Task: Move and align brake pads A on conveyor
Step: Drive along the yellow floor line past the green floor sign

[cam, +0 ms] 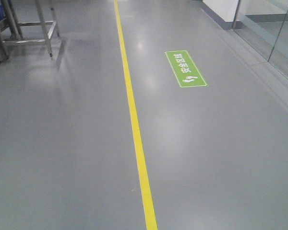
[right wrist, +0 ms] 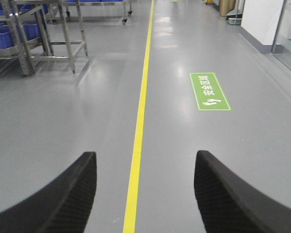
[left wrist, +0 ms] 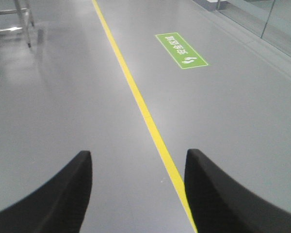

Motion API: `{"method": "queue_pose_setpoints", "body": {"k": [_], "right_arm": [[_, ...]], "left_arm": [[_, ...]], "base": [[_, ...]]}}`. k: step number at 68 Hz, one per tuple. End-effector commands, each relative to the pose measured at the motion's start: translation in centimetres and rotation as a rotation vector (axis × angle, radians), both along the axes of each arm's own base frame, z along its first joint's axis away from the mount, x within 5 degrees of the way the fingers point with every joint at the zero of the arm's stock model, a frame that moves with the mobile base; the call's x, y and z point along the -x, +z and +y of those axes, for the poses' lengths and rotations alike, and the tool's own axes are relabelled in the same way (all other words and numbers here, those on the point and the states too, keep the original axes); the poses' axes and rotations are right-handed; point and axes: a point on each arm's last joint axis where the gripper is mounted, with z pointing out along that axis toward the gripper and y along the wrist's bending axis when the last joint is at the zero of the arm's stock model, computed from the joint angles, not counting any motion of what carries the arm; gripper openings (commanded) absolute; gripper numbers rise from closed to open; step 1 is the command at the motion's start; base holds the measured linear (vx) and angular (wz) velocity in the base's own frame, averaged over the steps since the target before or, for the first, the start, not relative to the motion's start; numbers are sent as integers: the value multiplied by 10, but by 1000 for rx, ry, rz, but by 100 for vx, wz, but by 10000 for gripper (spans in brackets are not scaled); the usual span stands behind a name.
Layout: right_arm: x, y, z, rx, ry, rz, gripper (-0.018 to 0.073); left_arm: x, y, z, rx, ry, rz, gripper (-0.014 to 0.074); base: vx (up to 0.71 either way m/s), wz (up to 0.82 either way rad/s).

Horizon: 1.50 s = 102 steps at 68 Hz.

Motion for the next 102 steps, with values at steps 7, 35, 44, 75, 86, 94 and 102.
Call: {"method": "queue_pose_setpoints", "body": {"k": [7, 35, 44, 75, 86, 94, 102], "right_arm": [[-1, 15, -1, -5, -9, -91, 432], [-1, 15, -1, -5, -9, -91, 432], [-1, 15, -1, -5, -9, -91, 432], [-1, 15, -1, -5, -9, -91, 432], [-1, 15, -1, -5, -9, -91, 432], [-1, 15, -1, -5, -9, -91, 432], [-1, 15, -1, -5, -9, -91, 432]], "left_arm": [[-2, 14, -1, 21, -1, -79, 414], [-2, 14, -1, 21, -1, -79, 414], [-2, 14, -1, 21, -1, -79, 414], [-2, 14, -1, 21, -1, -79, 414], [-2, 14, -1, 21, -1, -79, 414], [-2, 14, -1, 21, -1, -79, 414], [-2, 14, -1, 21, -1, -79, 414]], "base": [[31, -17], [45, 15], [54, 22], [57, 4], [61, -17], [63, -19], [64, -15]]}}
